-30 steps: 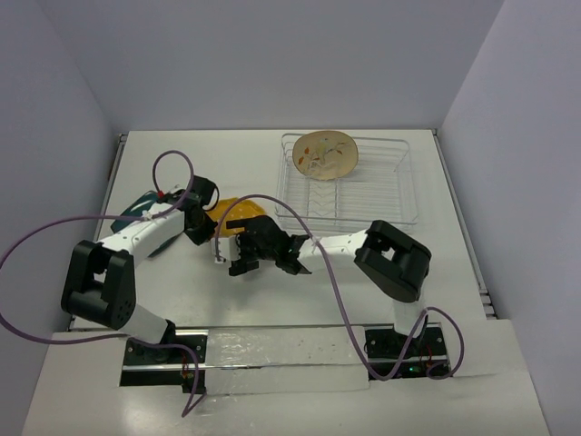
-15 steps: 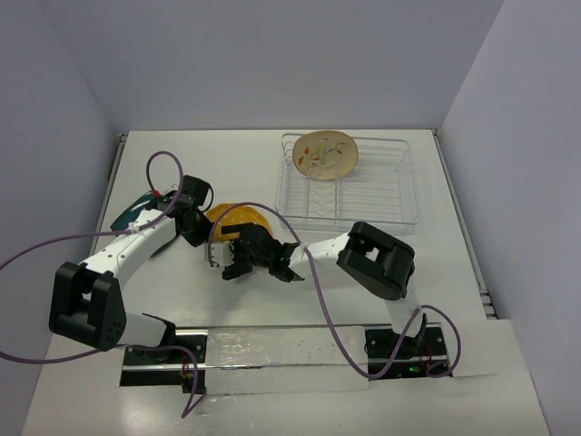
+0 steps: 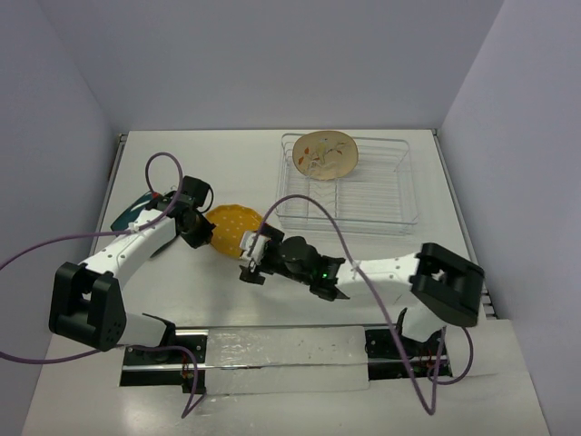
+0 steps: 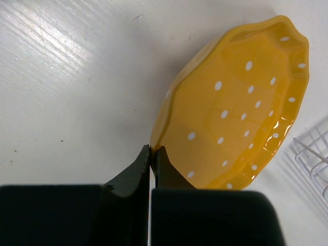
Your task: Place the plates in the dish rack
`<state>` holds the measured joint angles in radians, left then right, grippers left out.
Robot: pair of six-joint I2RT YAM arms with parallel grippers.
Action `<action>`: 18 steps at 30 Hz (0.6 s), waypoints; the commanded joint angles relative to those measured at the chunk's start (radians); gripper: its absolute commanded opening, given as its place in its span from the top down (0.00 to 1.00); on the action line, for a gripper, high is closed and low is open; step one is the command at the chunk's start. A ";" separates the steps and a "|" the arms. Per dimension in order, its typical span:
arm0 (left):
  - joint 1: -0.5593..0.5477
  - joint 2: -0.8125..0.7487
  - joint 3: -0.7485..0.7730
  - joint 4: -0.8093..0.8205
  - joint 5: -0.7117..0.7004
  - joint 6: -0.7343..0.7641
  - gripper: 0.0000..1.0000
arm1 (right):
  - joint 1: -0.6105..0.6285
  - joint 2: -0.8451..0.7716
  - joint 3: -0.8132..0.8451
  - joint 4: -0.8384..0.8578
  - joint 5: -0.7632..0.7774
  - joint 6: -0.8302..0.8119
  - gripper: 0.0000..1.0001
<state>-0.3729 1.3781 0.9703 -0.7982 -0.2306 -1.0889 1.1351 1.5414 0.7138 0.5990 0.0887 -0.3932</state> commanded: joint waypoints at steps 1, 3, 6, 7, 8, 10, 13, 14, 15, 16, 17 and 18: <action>-0.009 -0.008 0.056 0.018 0.025 -0.006 1.00 | 0.012 -0.149 -0.028 -0.008 0.009 0.520 0.00; -0.009 -0.007 0.060 0.007 0.026 -0.013 1.00 | 0.011 -0.161 0.018 -0.170 0.148 0.818 0.00; -0.009 -0.015 0.052 0.001 0.034 -0.021 1.00 | 0.010 -0.197 0.043 -0.298 0.208 1.127 0.00; -0.010 -0.014 0.051 0.003 0.041 -0.022 1.00 | 0.011 -0.207 0.036 -0.311 0.210 1.207 0.00; -0.012 -0.013 0.051 0.006 0.054 -0.022 1.00 | 0.011 -0.214 0.030 -0.327 0.220 1.275 0.00; -0.014 -0.007 0.050 0.010 0.066 -0.029 1.00 | 0.009 -0.222 0.017 -0.404 0.289 1.519 0.00; -0.015 -0.004 0.049 0.015 0.065 -0.034 1.00 | 0.010 -0.219 -0.018 -0.378 0.306 1.674 0.00; -0.015 -0.005 0.052 0.012 0.060 -0.036 1.00 | 0.011 -0.209 -0.016 -0.361 0.305 1.695 0.00; -0.015 -0.007 0.054 0.011 0.056 -0.037 1.00 | 0.010 -0.195 -0.004 -0.361 0.305 1.722 0.00; -0.015 -0.011 0.058 0.009 0.054 -0.041 1.00 | 0.009 -0.167 0.023 -0.382 0.311 1.762 0.00; -0.016 -0.017 0.065 0.002 0.054 -0.046 1.00 | 0.009 -0.132 0.055 -0.415 0.316 1.809 0.00; -0.018 -0.021 0.071 -0.010 0.056 -0.048 1.00 | 0.009 -0.101 0.082 -0.453 0.313 1.861 0.00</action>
<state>-0.3790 1.3788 0.9711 -0.8056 -0.2084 -1.1130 1.1450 1.3689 0.7100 0.2301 0.3410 1.1739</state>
